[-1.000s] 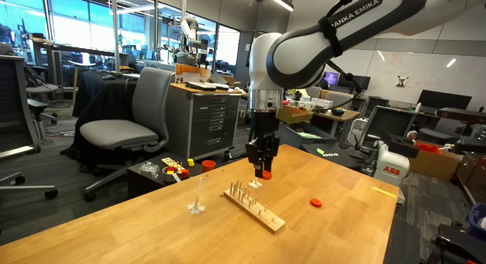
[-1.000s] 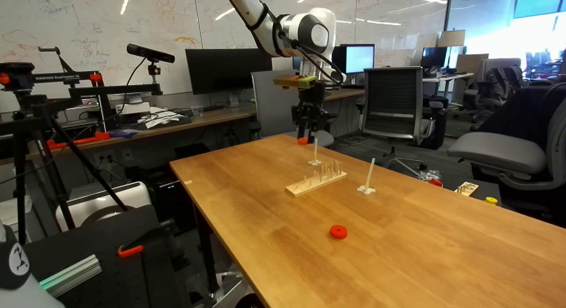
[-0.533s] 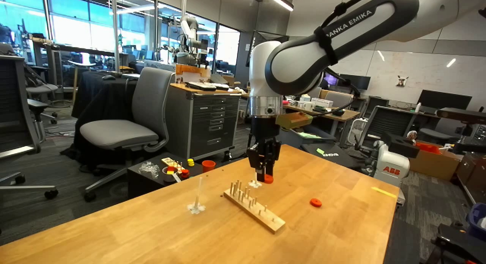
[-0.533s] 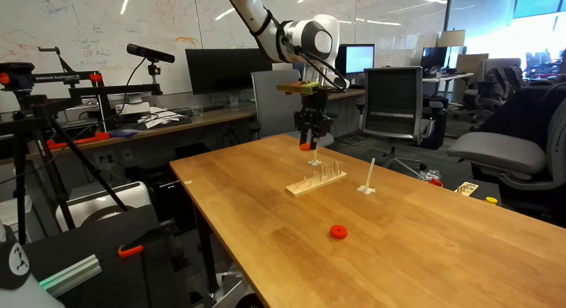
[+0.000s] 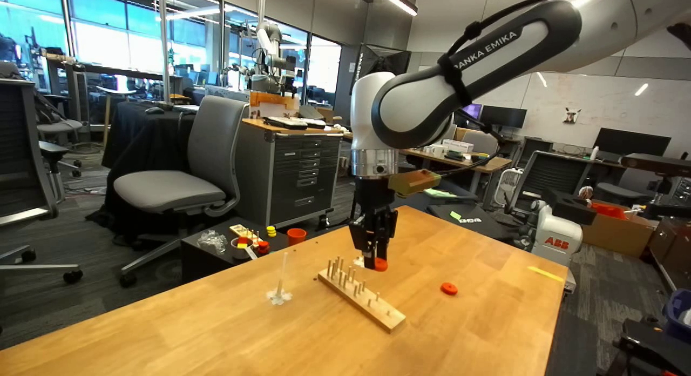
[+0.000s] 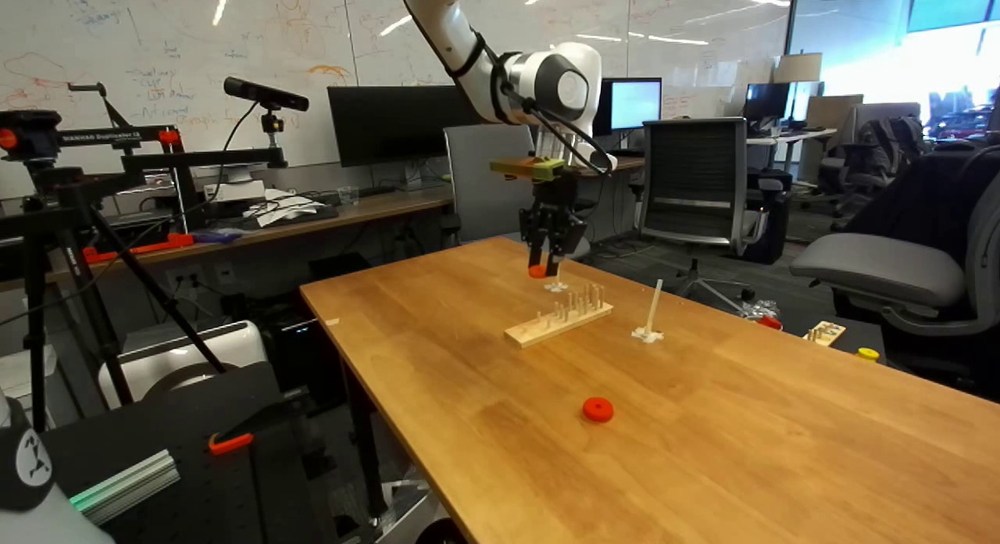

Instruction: Put an orange disk on the wooden base

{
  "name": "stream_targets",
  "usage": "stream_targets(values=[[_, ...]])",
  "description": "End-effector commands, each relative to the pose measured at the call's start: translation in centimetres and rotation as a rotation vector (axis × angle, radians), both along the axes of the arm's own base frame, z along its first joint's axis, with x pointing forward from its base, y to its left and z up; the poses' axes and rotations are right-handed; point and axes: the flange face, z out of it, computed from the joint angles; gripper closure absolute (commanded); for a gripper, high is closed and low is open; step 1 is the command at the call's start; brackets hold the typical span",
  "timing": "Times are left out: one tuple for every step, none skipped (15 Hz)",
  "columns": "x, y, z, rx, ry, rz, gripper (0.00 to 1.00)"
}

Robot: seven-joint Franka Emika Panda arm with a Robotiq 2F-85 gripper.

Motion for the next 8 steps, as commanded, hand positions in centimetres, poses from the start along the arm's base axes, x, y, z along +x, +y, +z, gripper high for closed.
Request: stream_targets(values=[[0.7, 0.7, -0.3, -0.014, 0.01, -0.005, 0.82], [0.8, 0.7, -0.6, -0.015, 0.01, -0.003, 0.82], [0.8, 0.8, -0.8, -0.018, 0.011, -0.001, 0.82], [0.9, 0.9, -1.1, -0.019, 0.009, 0.001, 0.82], [0.9, 1.1, -1.3, -0.02, 0.009, 0.003, 0.82], [1.0, 1.2, -1.5, -0.021, 0.011, 0.004, 0.82], [1.1, 1.3, -1.7, -0.022, 0.012, 0.004, 0.82], [1.2, 1.4, -1.9, -0.022, 0.012, 0.004, 0.82]])
